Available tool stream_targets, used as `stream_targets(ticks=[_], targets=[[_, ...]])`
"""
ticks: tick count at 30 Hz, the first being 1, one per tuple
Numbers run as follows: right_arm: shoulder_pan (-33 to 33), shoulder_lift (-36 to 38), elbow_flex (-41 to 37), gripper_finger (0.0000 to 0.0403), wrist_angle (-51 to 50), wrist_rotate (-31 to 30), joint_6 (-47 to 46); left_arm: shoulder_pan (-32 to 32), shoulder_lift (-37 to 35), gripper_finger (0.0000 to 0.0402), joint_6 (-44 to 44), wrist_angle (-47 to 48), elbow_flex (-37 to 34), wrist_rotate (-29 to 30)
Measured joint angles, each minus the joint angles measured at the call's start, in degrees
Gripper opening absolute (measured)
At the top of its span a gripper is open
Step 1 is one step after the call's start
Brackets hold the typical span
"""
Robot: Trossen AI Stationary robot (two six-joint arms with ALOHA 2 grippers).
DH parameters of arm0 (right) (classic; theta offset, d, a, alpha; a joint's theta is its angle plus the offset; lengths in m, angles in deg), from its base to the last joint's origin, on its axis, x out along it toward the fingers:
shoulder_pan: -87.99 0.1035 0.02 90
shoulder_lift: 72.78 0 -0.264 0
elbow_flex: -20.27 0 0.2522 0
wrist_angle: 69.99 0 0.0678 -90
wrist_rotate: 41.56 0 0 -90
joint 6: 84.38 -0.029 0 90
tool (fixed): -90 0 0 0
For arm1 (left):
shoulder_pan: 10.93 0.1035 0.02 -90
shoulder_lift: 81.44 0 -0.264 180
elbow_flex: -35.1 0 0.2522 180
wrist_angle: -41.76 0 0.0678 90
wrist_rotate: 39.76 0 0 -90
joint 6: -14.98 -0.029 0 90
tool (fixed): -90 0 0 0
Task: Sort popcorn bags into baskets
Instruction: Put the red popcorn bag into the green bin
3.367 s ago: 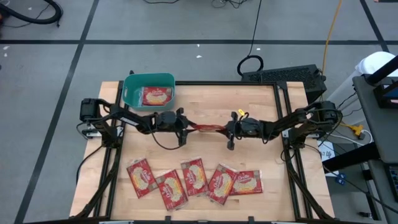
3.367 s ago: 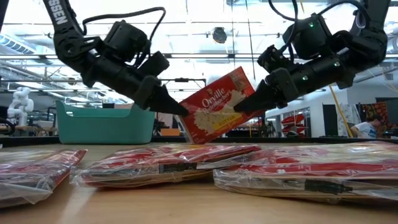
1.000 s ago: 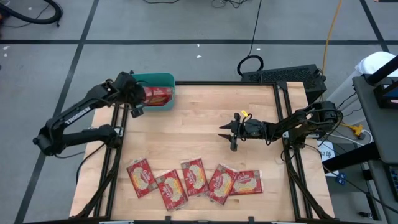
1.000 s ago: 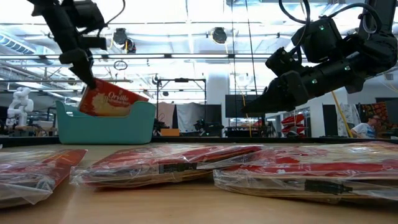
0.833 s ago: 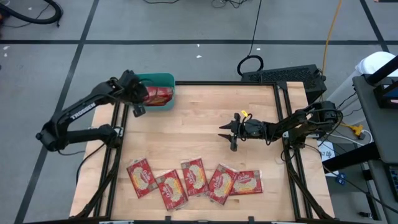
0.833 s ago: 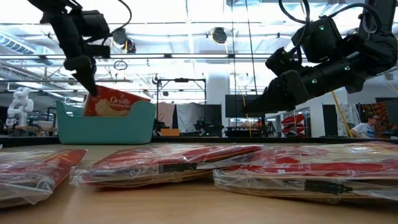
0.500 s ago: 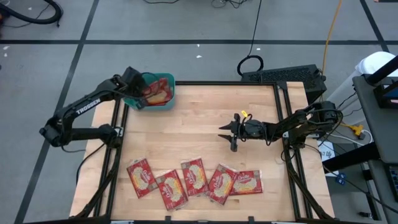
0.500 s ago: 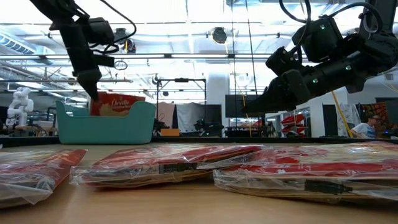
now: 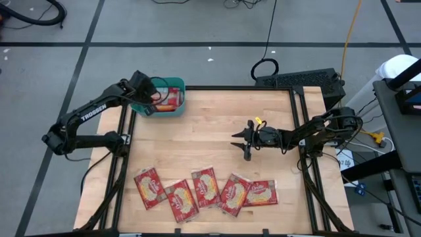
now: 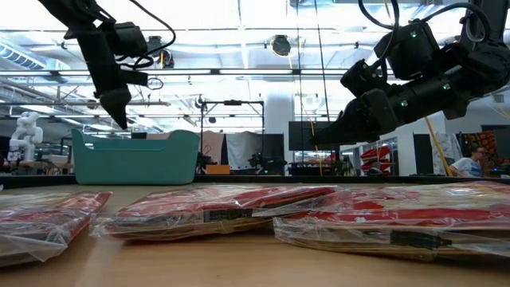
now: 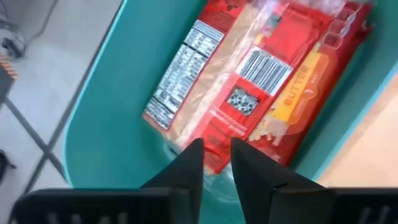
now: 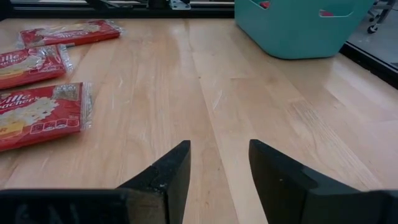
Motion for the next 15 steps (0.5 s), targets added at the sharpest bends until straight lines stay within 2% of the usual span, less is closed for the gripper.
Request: stream_targets(ticks=[3, 5, 10, 15], targets=[[0.0, 0.0, 0.0, 0.0155, 0.0, 0.0, -0.01, -0.34, -0.02, 0.0064, 2.75, -1.17, -0.74, -4.04], [0.0, 0.0, 0.0, 0.0155, 0.0, 0.0, -0.01, -1.7, -0.02, 0.0072, 2.93, -1.16, -2.14, -4.81], [0.0, 0.0, 0.0, 0.0155, 0.01, 0.01, -0.01, -6.22, -0.02, 0.0139, 1.34, -5.69, -7.34, 1.68], [0.0, 0.0, -0.02, 0.0155, 0.02, 0.0, 0.94, -9.08, 0.42, 0.0198, 1.05, -14.66, -11.24, 4.58]])
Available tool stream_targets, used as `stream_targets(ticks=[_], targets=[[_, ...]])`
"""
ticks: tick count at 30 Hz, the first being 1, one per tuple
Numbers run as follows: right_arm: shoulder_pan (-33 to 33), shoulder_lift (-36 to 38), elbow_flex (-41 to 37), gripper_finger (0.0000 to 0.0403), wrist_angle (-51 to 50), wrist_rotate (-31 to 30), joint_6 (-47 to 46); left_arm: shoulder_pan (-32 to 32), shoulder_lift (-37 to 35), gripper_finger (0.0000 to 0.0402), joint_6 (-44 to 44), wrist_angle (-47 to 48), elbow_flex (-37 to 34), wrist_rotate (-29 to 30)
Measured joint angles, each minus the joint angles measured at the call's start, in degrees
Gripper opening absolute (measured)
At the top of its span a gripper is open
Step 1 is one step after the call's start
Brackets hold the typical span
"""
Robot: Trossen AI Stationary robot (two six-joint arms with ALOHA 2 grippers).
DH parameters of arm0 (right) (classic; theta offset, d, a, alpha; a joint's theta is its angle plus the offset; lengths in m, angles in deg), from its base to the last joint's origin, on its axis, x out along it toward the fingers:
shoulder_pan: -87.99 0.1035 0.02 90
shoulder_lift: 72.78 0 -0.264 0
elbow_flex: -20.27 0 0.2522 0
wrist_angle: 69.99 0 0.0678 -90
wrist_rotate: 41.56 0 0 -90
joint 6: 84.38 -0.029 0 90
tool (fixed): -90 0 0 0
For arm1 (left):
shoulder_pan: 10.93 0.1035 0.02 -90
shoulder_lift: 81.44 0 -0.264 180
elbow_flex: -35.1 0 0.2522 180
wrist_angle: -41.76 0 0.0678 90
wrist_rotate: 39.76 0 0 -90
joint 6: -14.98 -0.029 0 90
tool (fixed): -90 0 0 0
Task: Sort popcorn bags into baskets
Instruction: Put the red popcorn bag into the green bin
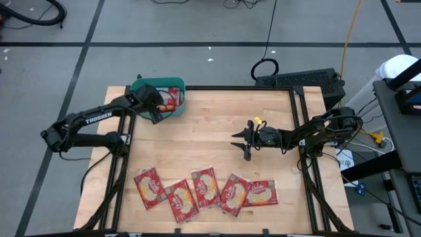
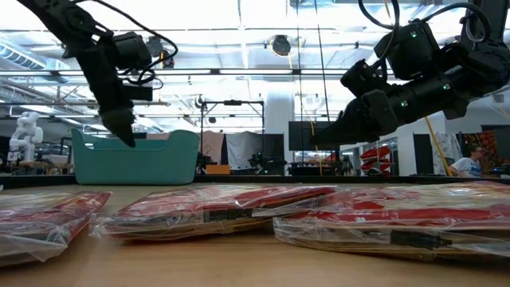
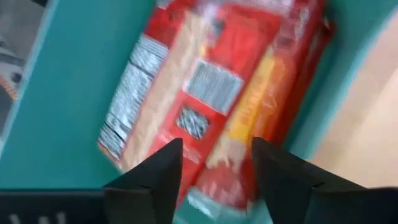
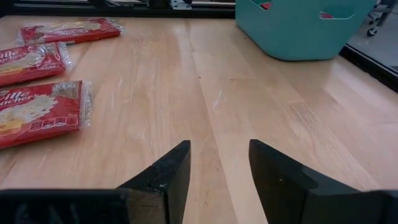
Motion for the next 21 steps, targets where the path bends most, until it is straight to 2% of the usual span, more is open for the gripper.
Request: stream_targets(ticks=[8, 15, 21], targets=[[0.0, 0.01, 0.0, 0.0155, 0.0, 0.0, 1.7, -1.22, 9.05, 0.0209, -3.32, -5.77, -0.37, 4.04], [0.0, 0.02, 0.0, 0.0155, 0.0, 0.0, 1.71, -4.06, 14.29, 0.0208, -5.58, -12.37, -0.26, 14.02], [0.0, 0.02, 0.0, 0.0155, 0.0, 0.0, 1.68, -4.34, 14.47, 0.0171, -7.34, -14.68, -0.39, 13.77]])
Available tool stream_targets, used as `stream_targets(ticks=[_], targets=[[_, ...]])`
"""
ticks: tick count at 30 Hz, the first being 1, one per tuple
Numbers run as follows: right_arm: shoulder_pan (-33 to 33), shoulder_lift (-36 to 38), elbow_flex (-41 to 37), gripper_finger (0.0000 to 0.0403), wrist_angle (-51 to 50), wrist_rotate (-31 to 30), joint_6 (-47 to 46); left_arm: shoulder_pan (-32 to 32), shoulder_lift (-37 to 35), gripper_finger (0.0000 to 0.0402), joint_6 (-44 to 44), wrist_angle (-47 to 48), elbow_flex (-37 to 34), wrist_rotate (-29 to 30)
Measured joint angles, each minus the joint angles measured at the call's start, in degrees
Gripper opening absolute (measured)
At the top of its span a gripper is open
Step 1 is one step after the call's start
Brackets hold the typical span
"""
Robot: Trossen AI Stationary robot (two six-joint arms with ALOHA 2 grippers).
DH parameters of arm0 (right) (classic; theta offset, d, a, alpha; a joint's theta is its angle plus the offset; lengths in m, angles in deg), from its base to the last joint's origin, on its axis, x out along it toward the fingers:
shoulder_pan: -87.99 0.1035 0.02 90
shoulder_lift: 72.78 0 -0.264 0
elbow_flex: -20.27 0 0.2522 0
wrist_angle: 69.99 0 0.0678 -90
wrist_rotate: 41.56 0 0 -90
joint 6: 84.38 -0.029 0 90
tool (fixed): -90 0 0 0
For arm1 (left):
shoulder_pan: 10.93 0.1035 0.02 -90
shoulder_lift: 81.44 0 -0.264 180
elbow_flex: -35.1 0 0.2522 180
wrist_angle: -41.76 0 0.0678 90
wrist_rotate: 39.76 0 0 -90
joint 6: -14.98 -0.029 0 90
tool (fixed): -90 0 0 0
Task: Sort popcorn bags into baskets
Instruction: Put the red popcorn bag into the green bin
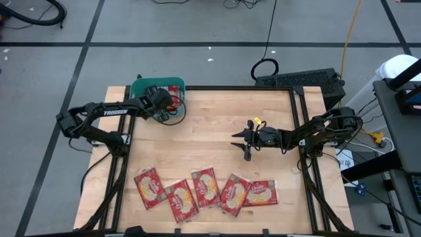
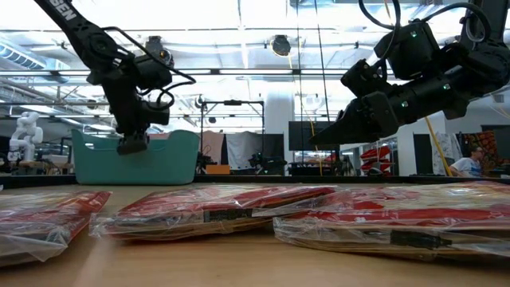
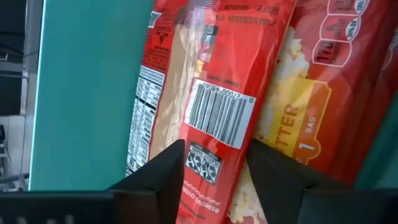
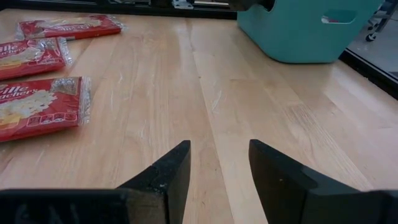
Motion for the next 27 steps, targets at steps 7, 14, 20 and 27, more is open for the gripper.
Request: stream_targets(ticks=[7, 14, 20, 27], targets=[[0.0, 0.01, 0.0, 0.0155, 0.0, 0.0, 0.0, 2.72, 0.0, 0.0135, -0.48, -0.27, 0.0, 0.01], [-0.01, 0.02, 0.0, 0.0155, 0.0, 0.01, 0.0, 4.36, 0.0, 0.0117, -2.7, -0.87, 0.0, -0.61], [0.0, 0.02, 0.0, 0.0155, 0.0, 0.02, -0.02, 4.61, 0.0, 0.0018, -6.13, -2.31, 0.0, -1.4], [0.0, 0.01, 0.0, 0.0155, 0.0, 0.01, -0.58, 4.46, 0.0, 0.001, -8.08, -4.25, 0.52, -1.0]])
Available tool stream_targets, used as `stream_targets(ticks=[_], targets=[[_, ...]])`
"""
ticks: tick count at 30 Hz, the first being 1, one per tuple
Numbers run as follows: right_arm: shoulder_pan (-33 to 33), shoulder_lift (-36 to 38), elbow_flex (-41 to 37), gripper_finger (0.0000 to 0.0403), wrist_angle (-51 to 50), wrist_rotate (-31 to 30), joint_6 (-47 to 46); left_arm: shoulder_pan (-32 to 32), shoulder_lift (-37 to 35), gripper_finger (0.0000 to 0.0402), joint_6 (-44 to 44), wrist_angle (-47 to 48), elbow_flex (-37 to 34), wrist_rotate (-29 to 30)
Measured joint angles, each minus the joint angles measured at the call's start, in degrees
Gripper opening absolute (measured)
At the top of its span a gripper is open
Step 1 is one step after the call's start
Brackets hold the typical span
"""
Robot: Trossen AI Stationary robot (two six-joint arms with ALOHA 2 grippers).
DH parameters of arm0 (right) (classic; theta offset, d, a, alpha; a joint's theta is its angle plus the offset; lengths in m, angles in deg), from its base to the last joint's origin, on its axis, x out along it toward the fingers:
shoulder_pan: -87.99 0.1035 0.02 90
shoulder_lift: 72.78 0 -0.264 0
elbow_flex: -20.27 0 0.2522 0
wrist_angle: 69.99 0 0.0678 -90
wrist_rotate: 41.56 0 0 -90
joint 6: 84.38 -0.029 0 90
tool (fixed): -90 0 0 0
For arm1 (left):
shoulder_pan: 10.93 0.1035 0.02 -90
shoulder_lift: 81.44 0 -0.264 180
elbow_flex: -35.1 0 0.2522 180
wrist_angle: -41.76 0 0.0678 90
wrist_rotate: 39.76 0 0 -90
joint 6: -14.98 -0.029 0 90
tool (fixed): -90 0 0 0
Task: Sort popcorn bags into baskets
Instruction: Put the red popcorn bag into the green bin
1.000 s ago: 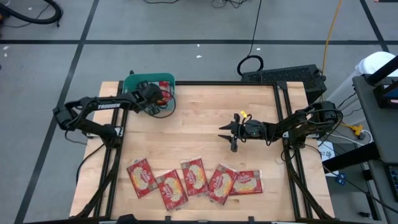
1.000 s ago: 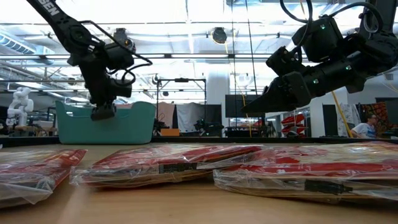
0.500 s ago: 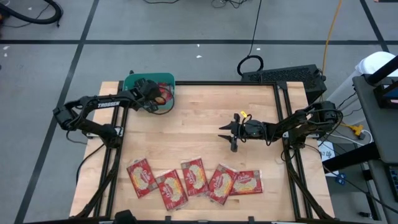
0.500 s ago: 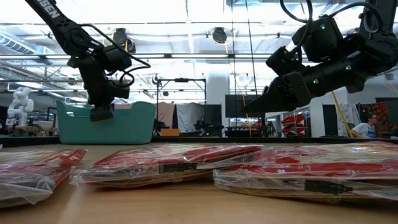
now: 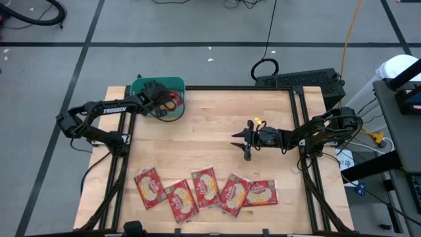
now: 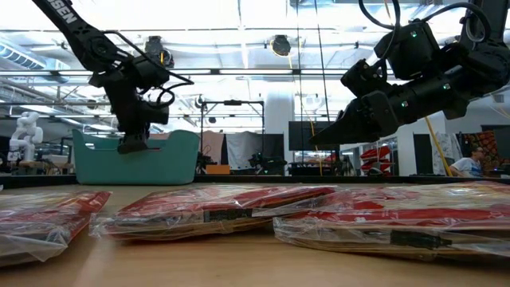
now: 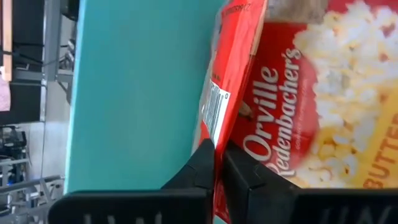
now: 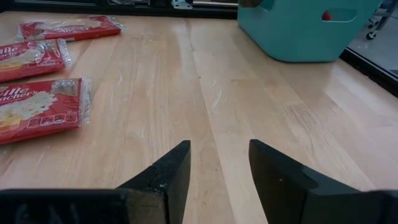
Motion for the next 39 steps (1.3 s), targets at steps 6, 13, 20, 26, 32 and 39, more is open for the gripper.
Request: stream_targets(ticks=[6, 13, 20, 26, 32, 39], targets=[[0.0, 0.01, 0.0, 0.0155, 0.0, 0.01, -0.95, -0.94, -0.82, 0.001, 0.93, 3.09, 4.15, 0.77], [0.0, 0.01, 0.0, 0.0155, -0.01, 0.01, -1.22, -3.67, -1.14, 0.001, 6.15, 14.69, 11.26, 5.42], [0.0, 0.01, 0.0, 0.0155, -0.04, 0.01, -1.06, -8.84, -1.16, 0.001, 15.63, 32.71, 20.76, 5.99], [0.0, 0.0, 0.0, 0.0155, -0.35, 0.01, -1.34, -12.8, -1.16, 0.001, 21.19, 47.81, 27.98, 5.72], [0.0, 0.01, 0.0, 0.0155, -0.33, 0.02, -1.09, -14.59, -1.16, 0.001, 23.46, 58.69, 32.93, -1.31], [0.0, 0.0, 0.0, 0.0155, -0.35, 0.84, -1.02, -12.94, -1.18, 0.001, 19.02, 64.29, 33.56, -10.38]])
